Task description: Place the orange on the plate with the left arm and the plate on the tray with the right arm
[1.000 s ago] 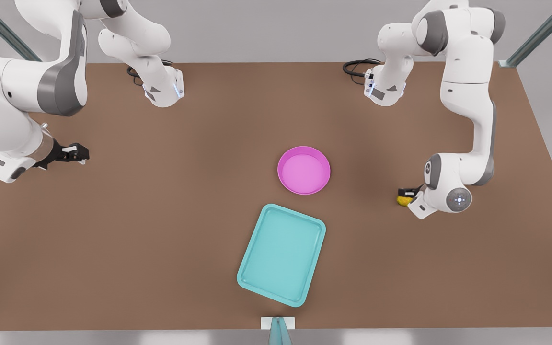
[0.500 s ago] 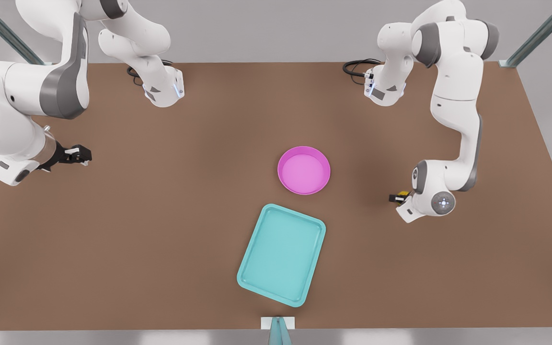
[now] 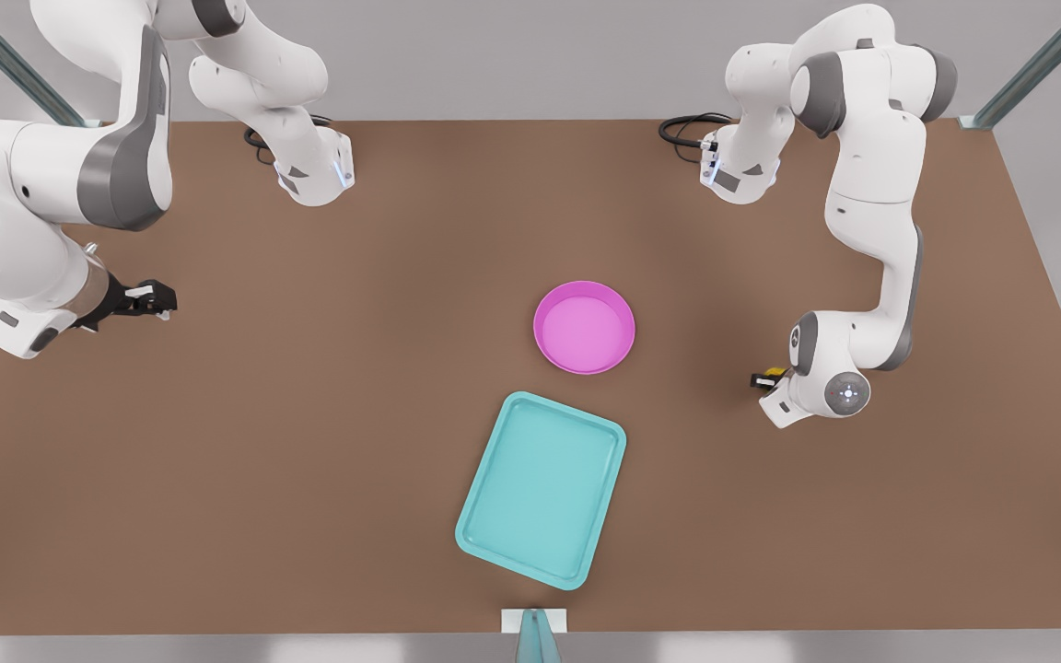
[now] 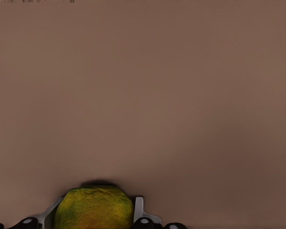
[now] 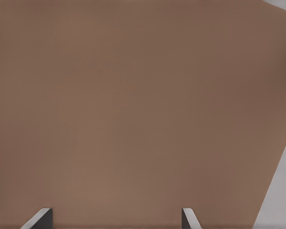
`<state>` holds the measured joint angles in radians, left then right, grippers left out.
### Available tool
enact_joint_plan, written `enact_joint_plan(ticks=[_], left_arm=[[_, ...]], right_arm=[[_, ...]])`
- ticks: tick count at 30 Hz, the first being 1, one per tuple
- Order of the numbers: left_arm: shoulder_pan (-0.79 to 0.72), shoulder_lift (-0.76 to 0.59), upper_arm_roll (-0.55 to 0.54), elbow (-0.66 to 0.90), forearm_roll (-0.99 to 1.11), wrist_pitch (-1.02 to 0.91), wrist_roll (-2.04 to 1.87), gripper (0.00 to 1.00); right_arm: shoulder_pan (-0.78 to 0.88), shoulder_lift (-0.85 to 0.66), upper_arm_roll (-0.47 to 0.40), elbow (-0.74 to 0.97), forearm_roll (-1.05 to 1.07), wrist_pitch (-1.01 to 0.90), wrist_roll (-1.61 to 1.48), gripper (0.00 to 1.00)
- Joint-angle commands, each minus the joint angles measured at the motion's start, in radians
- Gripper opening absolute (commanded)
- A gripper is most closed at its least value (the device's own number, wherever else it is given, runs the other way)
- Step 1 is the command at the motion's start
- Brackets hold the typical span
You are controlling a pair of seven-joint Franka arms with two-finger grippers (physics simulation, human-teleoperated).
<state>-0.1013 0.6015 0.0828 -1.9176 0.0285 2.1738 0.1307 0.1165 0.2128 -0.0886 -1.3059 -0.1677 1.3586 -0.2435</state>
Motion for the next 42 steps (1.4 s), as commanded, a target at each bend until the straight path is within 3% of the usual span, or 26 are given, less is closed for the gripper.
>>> enact_joint_plan(ticks=[1, 4, 7, 13, 17, 18, 19, 23, 24, 25, 26, 27, 29, 30, 31, 32, 33, 34, 37, 42], left_arm=[[-0.001, -0.006, 0.000, 0.002, -0.002, -0.006, 0.017, 0.71], [-0.058, -0.078, -0.012, 0.048, -0.002, -0.183, -0.075, 0.72], [-0.256, -0.054, -0.044, 0.284, -0.028, -0.436, -0.332, 0.72], [-0.595, 0.020, -0.094, 0.394, -0.105, -0.468, -0.625, 0.72], [-0.620, 0.023, -0.094, 0.336, -0.108, -0.474, -0.635, 0.72], [-0.635, 0.029, -0.095, 0.336, -0.108, -0.467, -0.638, 0.75], [-0.640, 0.038, -0.095, 0.338, -0.108, -0.462, -0.638, 1.00], [-0.630, 0.009, -0.074, 0.339, -0.108, -0.471, -0.617, 1.00], [-0.632, -0.035, -0.034, 0.342, -0.108, -0.474, -0.620, 1.00], [-0.600, -0.097, 0.047, 0.463, -0.202, -0.612, -0.617, 1.00], [-0.569, -0.104, 0.216, 0.696, -0.266, -0.914, -0.559, 1.00], [-0.566, -0.109, 0.377, 0.799, -0.268, -1.065, -0.441, 1.00], [-0.561, -0.167, 0.589, 0.815, -0.277, -1.105, -0.395, 1.00], [-0.561, -0.181, 0.617, 0.813, -0.276, -1.111, -0.364, 1.00], [-0.471, -0.189, 0.604, 0.815, -0.324, -1.164, -0.344, 1.00], [-0.270, -0.272, 0.360, 0.766, -0.302, -1.122, -0.319, 1.00], [-0.026, -0.383, -0.038, 0.603, -0.087, -0.861, -0.322, 1.00], [-0.017, -0.532, -0.058, 0.378, -0.033, -0.663, -0.318, 1.00], [-0.012, -0.457, -0.055, 0.545, -0.021, -0.845, -0.329, 1.00], [-0.006, -0.448, -0.051, 0.562, -0.048, -0.835, -0.289, 1.00]], right_arm=[[0.000, -0.001, 0.000, 0.000, 0.001, 0.000, -0.003, 1.00], [0.000, -0.001, 0.000, 0.000, 0.001, 0.000, -0.003, 1.00], [0.002, -0.001, 0.000, 0.000, -0.001, 0.011, -0.003, 1.00], [0.000, 0.000, 0.000, -0.001, 0.001, 0.013, -0.002, 1.00], [0.002, 0.000, 0.000, -0.001, 0.001, 0.013, -0.002, 1.00], [0.002, 0.000, 0.000, -0.003, 0.001, 0.013, -0.003, 1.00], [0.002, 0.002, 0.000, -0.003, 0.001, 0.013, -0.002, 1.00], [0.002, 0.002, 0.000, -0.003, 0.002, 0.014, -0.002, 1.00], [0.002, 0.010, 0.000, -0.006, 0.010, 0.019, -0.002, 1.00], [0.006, 0.026, 0.000, -0.030, 0.062, 0.019, -0.002, 1.00], [0.035, 0.030, 0.000, -0.107, 0.142, 0.034, -0.002, 1.00], [0.070, 0.040, 0.000, -0.170, 0.201, 0.103, 0.000, 1.00], [0.170, 0.120, 0.001, -0.204, 0.309, 0.203, 0.147, 1.00], [0.201, 0.142, 0.001, -0.220, 0.330, 0.246, 0.164, 1.00], [0.258, 0.151, 0.001, -0.272, 0.353, 0.345, 0.227, 1.00], [0.288, 0.151, 0.006, -0.334, 0.396, 0.430, 0.242, 1.00], [0.316, 0.154, 0.012, -0.409, 0.438, 0.554, 0.259, 1.00], [0.359, 0.177, 0.016, -0.428, 0.459, 0.623, 0.305, 1.00], [0.457, 0.270, 0.056, -0.429, 0.482, 0.772, 0.429, 1.00], [0.512, 0.378, 0.119, -0.443, 0.585, 0.988, 0.504, 1.00]])
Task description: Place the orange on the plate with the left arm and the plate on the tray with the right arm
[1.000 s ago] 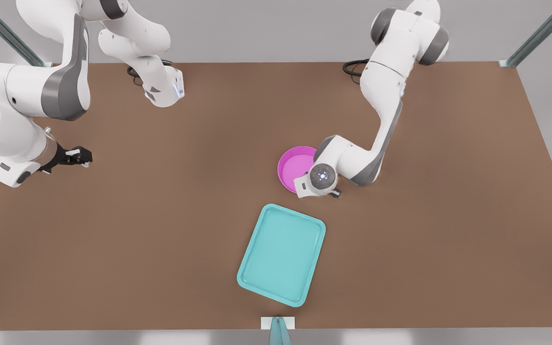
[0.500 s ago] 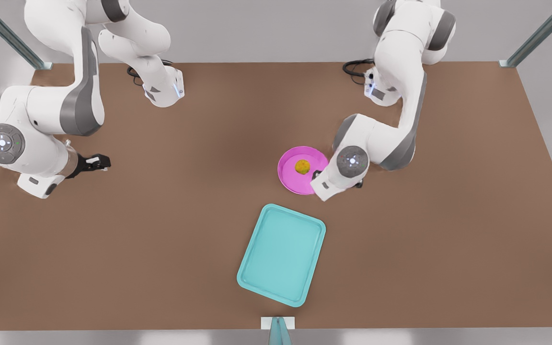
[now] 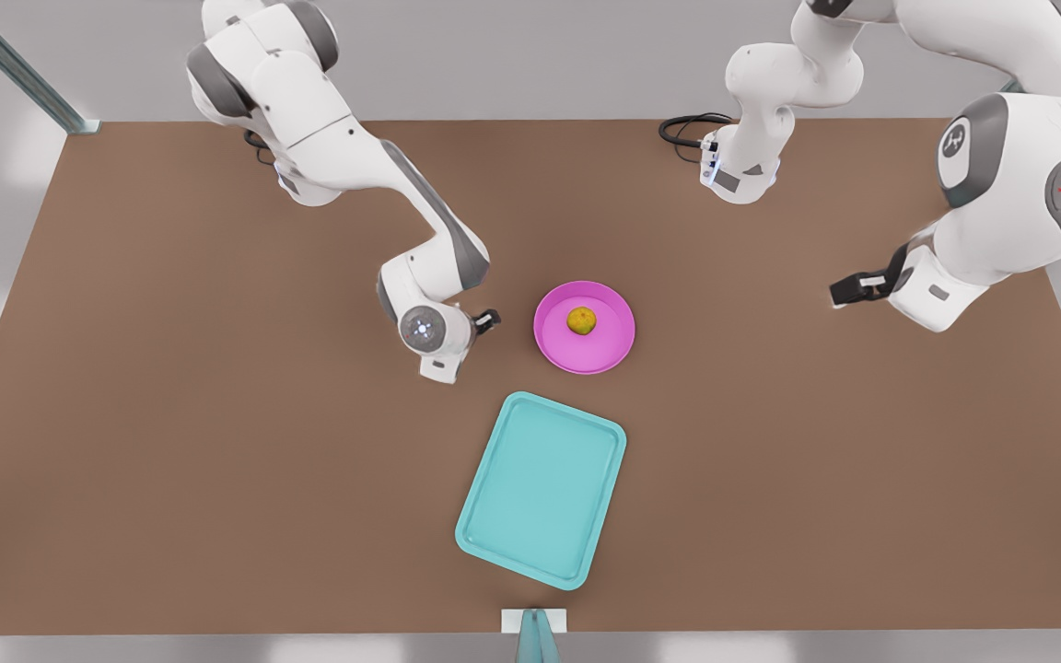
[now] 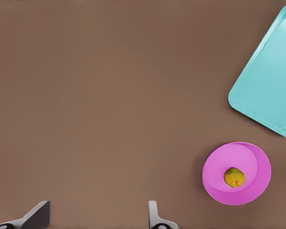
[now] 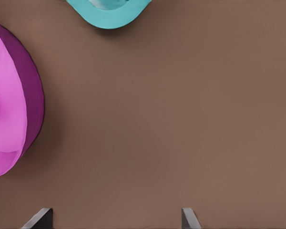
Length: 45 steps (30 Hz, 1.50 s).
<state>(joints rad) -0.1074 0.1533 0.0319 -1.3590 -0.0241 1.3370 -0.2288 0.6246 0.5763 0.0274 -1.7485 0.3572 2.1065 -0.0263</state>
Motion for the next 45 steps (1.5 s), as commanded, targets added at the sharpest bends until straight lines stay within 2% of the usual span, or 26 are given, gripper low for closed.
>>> enact_joint_plan(ticks=[1, 7, 21, 22, 23, 27, 34, 45], left_arm=[[0.002, 0.000, 0.000, 0.003, 0.004, 0.002, 0.071, 1.00], [0.003, -0.008, 0.002, 0.003, 0.001, -0.019, 0.072, 1.00], [0.003, -0.006, 0.016, 0.003, -0.017, -0.033, 0.074, 1.00], [0.003, -0.006, 0.023, 0.003, -0.033, -0.033, 0.072, 1.00], [0.003, -0.006, 0.026, 0.003, -0.034, -0.033, 0.072, 1.00], [0.003, -0.006, 0.028, 0.003, -0.036, -0.033, 0.072, 1.00], [0.002, -0.006, 0.029, 0.003, -0.043, -0.033, 0.072, 1.00], [0.002, -0.004, 0.028, 0.003, -0.043, -0.033, 0.068, 1.00]], right_arm=[[0.020, 0.034, 0.008, 0.007, 0.083, 0.247, 0.287, 1.00], [0.064, 0.099, 0.054, 0.055, 0.109, 0.271, 0.286, 1.00], [0.104, 0.181, 0.054, 0.099, 0.114, 0.274, 0.272, 0.98], [0.104, 0.183, 0.054, 0.099, 0.114, 0.274, 0.272, 0.76], [0.104, 0.188, 0.054, 0.099, 0.114, 0.273, 0.272, 0.66], [0.104, 0.188, 0.054, 0.110, 0.115, 0.263, 0.273, 0.44], [0.104, 0.177, 0.058, 0.112, 0.114, 0.256, 0.270, 0.22], [0.047, 0.097, 0.088, 0.161, 0.161, 0.257, 0.275, 0.21]])
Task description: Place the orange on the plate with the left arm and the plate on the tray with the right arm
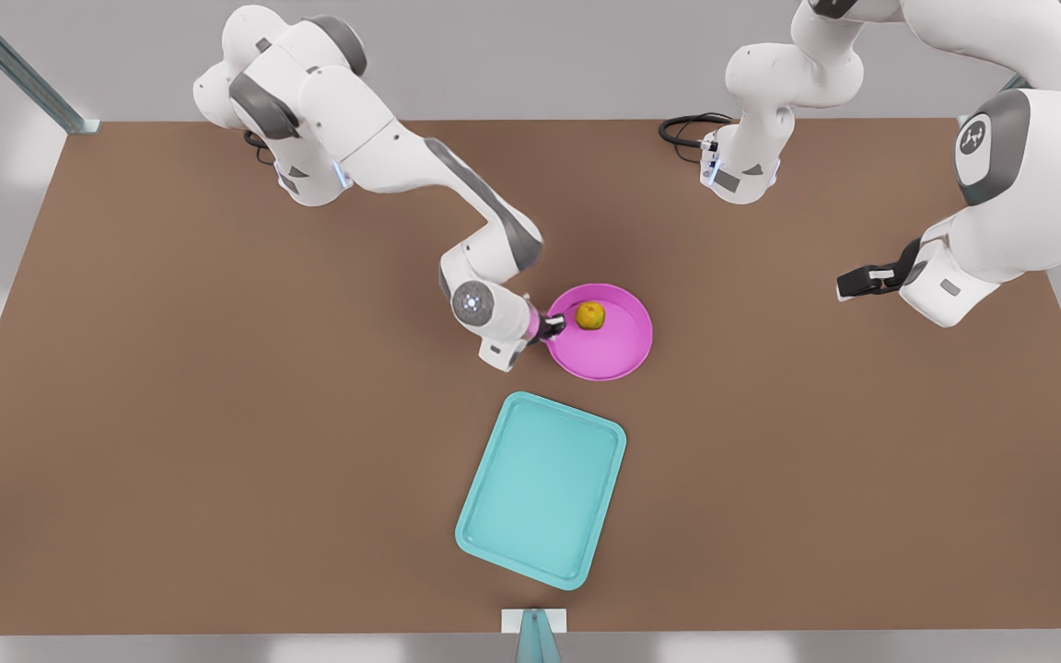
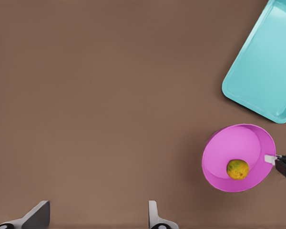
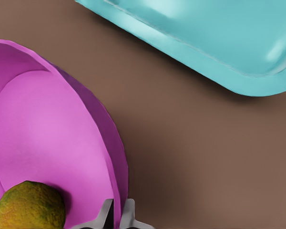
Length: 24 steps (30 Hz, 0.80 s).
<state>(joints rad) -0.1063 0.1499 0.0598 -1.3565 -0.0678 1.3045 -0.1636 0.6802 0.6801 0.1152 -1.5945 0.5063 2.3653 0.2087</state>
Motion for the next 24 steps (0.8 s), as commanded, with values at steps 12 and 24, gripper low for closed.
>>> enact_joint_plan(ticks=[12, 24], left_arm=[[0.000, 0.002, -0.001, 0.000, 0.002, -0.005, -0.008, 1.00], [0.000, 0.007, -0.003, 0.000, 0.002, -0.007, -0.016, 1.00]], right_arm=[[-0.337, 0.139, 0.000, 0.269, 0.011, 0.009, -0.005, 0.21], [-0.261, 0.262, 0.001, 0.387, 0.021, 0.042, -0.008, 1.00]])
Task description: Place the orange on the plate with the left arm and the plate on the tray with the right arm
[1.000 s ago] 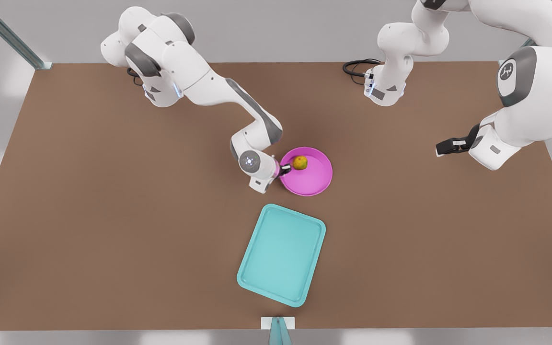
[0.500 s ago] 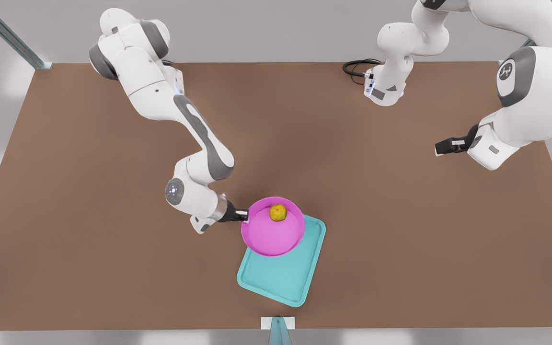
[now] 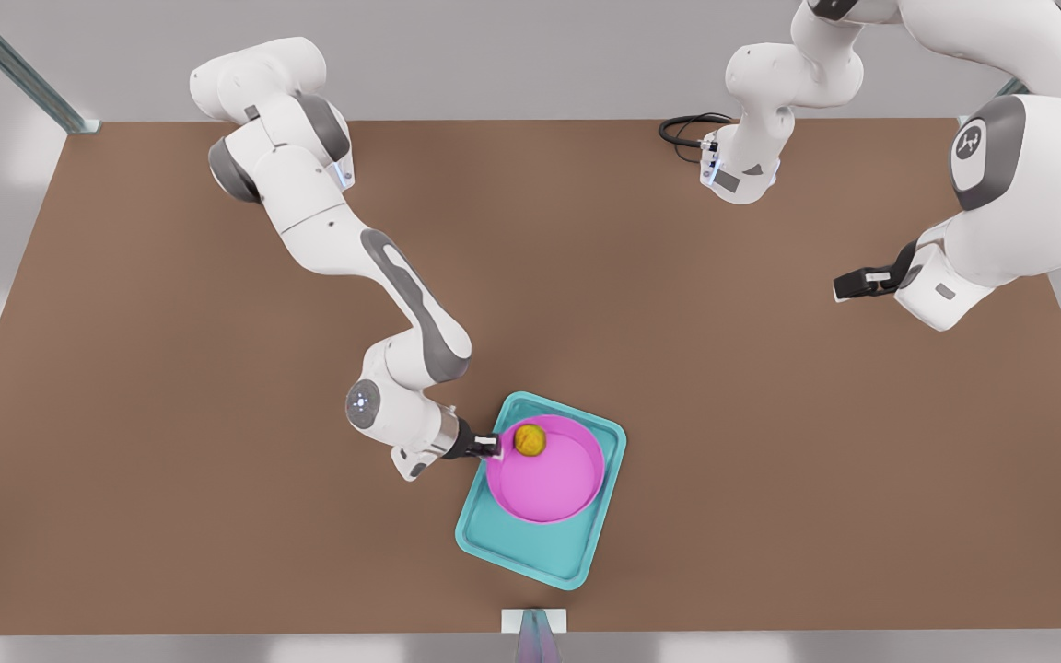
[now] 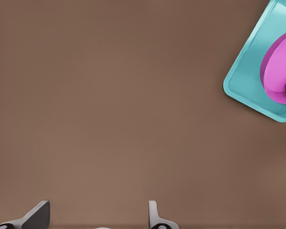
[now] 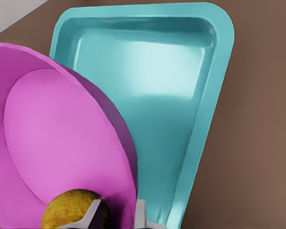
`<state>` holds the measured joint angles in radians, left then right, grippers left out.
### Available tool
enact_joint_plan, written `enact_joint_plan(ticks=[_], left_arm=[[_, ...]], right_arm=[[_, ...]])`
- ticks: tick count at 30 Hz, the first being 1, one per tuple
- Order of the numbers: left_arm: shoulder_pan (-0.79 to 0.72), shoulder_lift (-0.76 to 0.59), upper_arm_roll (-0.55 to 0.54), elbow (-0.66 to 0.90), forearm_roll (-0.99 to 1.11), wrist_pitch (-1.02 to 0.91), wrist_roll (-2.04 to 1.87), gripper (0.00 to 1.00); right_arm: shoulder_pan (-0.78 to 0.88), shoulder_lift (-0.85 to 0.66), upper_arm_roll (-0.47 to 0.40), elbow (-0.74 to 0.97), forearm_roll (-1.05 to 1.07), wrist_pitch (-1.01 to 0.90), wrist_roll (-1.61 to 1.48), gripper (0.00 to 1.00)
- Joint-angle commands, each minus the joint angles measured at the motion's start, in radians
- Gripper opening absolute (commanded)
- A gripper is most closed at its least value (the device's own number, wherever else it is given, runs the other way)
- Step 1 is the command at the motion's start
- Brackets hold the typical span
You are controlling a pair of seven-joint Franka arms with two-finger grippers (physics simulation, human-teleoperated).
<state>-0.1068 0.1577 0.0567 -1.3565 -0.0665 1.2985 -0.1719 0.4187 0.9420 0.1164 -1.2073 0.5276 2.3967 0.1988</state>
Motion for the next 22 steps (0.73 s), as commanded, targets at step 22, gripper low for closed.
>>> enact_joint_plan(ticks=[22], left_arm=[[-0.004, 0.023, -0.008, 0.016, 0.008, -0.033, -0.006, 1.00]], right_arm=[[-0.365, -0.787, -0.169, -0.012, -0.690, -1.171, -0.501, 1.00]])
